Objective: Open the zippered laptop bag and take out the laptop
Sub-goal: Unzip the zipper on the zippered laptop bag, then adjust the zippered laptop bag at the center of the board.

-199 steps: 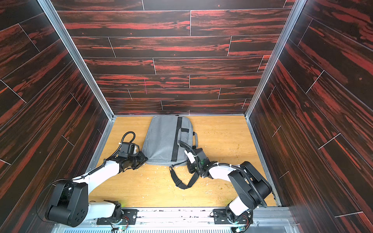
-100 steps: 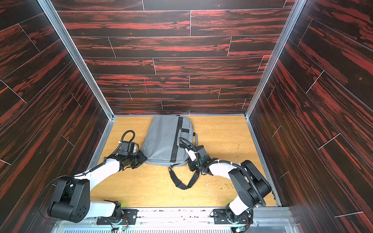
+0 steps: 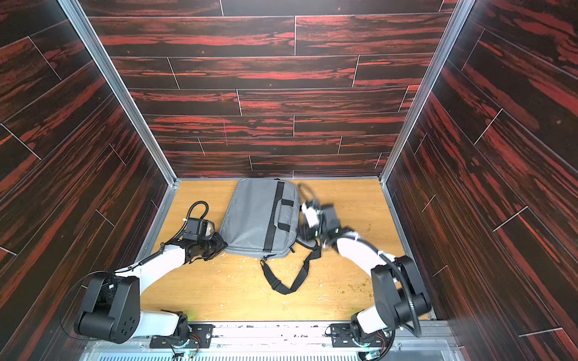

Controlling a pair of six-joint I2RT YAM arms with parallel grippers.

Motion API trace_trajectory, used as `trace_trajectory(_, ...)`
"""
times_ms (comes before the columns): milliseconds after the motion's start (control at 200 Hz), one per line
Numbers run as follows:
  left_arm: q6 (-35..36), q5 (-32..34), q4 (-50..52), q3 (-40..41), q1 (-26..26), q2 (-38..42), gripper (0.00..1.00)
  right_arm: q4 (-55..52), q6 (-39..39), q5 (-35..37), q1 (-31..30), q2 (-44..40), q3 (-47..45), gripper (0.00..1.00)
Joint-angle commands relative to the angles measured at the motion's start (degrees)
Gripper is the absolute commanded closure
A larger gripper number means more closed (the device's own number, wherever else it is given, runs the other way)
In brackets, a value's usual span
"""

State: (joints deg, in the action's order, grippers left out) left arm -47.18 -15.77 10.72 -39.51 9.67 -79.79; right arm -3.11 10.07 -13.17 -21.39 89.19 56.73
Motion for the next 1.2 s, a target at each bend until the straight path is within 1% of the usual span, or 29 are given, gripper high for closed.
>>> trace_trajectory(0, 1.30, -0.62, -0.92, -1.19, -0.20, -0.60, 1.00, -1.32, 6.26, -6.34, 2.53, 8.02, 6.94, 0.47)
trace_trajectory(35, 1.32, -0.66, -0.88, -1.16, -0.18, -0.52, 1.00, -2.10, 6.87, -6.34, 3.14, 10.59, 9.43, 0.47)
trace_trajectory(50, 1.30, -0.70, -0.88, -1.18, -0.19, -0.50, 1.00, -2.44, 6.97, -7.96, 3.39, 11.70, 10.50, 0.47)
trace_trajectory(150, 1.06, -0.58, -1.31, -0.88, -0.21, -0.34, 1.00, -5.49, 8.35, -10.11, 5.15, 19.40, 17.60, 0.47)
trace_trajectory(286, 1.00, -0.84, -1.61, -0.48, -0.18, -0.31, 1.00, -8.66, 7.77, -9.25, 5.87, 27.18, 25.07, 0.47)
trace_trajectory(401, 1.04, -0.78, -1.58, -0.26, -0.18, -0.40, 1.00, -9.63, 8.19, -9.90, 6.27, 31.91, 29.85, 0.47)
trace_trajectory(551, 1.06, -0.95, -1.92, -0.05, -0.18, -0.73, 1.00, -9.95, 9.76, -12.84, 6.33, 37.65, 34.72, 0.47)
trace_trajectory(666, 0.95, -0.95, -2.32, -0.04, -0.18, -1.10, 1.00, -9.61, 11.61, -14.58, 6.27, 40.56, 37.37, 0.50)
trace_trajectory(731, 0.77, -1.01, -2.63, -0.18, -0.20, -1.36, 1.00, -11.85, 11.28, -14.69, 6.20, 42.57, 39.86, 0.52)
trace_trajectory(777, 0.82, -1.11, -2.64, -0.46, -0.18, -1.72, 1.00, -13.10, 10.96, -14.64, 6.27, 43.53, 40.87, 0.55)
trace_trajectory(817, 0.94, -1.19, -2.74, -0.68, -0.22, -1.89, 1.00, -13.56, 10.77, -14.60, 6.25, 43.80, 40.92, 0.59)
trace_trajectory(867, 0.95, -1.10, -2.73, -0.81, -0.19, -1.97, 1.00, -13.68, 10.58, -14.82, 6.22, 43.45, 40.37, 0.67)
trace_trajectory(972, 1.44, -0.74, -2.74, -1.38, -0.19, -2.48, 1.00, -11.66, 11.26, -15.26, 6.20, 40.73, 36.27, 0.90)
trace_trajectory(1032, 2.25, -0.71, -2.24, -2.42, -0.32, -3.10, 1.00, -10.59, 11.52, -15.47, 6.27, 38.94, 33.06, 0.98)
trace_trajectory(1057, 2.63, -0.67, -2.06, -2.84, -0.47, -3.37, 1.00, -9.80, 11.79, -15.56, 6.25, 38.17, 31.62, 1.00)
trace_trajectory(1197, 4.54, -0.24, -1.28, -5.62, -1.09, -5.17, 1.00, -6.59, 12.91, -14.66, 6.26, 32.38, 22.97, 1.00)
